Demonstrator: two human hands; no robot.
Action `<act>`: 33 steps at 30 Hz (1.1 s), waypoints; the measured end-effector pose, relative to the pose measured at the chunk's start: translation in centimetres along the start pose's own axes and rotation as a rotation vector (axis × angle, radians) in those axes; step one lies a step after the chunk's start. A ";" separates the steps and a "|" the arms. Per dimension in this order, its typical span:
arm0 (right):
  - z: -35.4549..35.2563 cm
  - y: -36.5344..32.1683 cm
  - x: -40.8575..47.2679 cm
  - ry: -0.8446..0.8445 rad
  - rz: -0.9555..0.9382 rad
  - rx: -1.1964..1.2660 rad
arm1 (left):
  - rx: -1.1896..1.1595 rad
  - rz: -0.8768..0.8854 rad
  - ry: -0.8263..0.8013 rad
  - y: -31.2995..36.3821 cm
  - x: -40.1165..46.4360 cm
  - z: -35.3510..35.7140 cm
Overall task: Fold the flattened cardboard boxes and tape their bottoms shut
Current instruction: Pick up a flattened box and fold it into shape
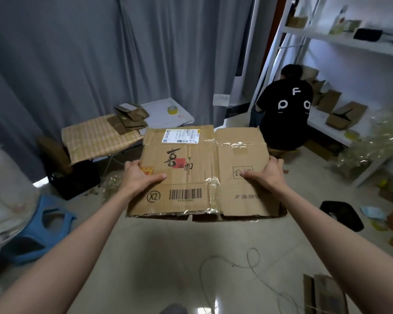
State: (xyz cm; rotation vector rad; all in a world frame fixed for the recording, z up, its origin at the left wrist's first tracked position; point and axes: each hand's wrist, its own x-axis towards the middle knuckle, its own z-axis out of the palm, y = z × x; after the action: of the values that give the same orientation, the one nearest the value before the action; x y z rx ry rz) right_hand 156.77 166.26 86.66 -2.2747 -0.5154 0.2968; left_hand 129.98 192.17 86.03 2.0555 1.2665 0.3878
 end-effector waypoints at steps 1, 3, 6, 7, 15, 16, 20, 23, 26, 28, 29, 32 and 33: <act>0.2 -0.4 1.9 0.007 0.003 0.002 | -0.005 0.003 -0.006 0.6 2.0 0.4; 0.7 -0.9 5.8 0.018 0.011 0.011 | -0.020 0.012 -0.007 2.1 5.9 1.2; 1.6 -1.2 11.8 0.031 0.024 -0.006 | -0.010 0.036 -0.020 4.5 11.8 2.9; 1.9 -1.3 14.1 0.039 0.033 -0.008 | -0.011 0.042 -0.027 5.2 14.0 3.7; 5.5 -4.5 34.8 0.049 0.060 -0.070 | -0.045 0.060 -0.039 10.6 34.4 8.9; 5.9 -5.1 37.3 0.043 0.066 -0.072 | -0.053 0.058 -0.044 11.2 36.8 9.4; 7.1 -6.9 46.2 0.027 0.080 -0.087 | -0.028 0.035 -0.060 14.2 45.2 11.1; 7.6 -7.6 52.2 0.013 0.083 -0.097 | -0.010 0.017 -0.060 16.5 50.4 12.5; 8.2 -8.4 58.4 -0.011 0.064 -0.090 | -0.006 -0.003 -0.045 18.4 55.4 13.9; 8.9 -8.8 62.7 -0.037 0.040 -0.098 | -0.001 -0.025 -0.030 19.3 58.3 15.0; 9.4 -8.9 65.0 -0.057 0.030 -0.103 | 0.000 -0.044 -0.020 19.7 59.7 15.6; 11.1 -9.6 72.3 -0.127 -0.013 -0.120 | -0.020 -0.111 0.021 20.6 63.9 17.5; 11.7 -9.9 74.8 -0.150 -0.040 -0.121 | -0.030 -0.136 0.039 20.9 65.1 18.2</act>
State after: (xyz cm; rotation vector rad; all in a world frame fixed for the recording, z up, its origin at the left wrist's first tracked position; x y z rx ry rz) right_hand 216.49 213.69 82.08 -2.3677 -0.6712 0.4293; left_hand 185.58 235.64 80.88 1.9330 1.4059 0.3828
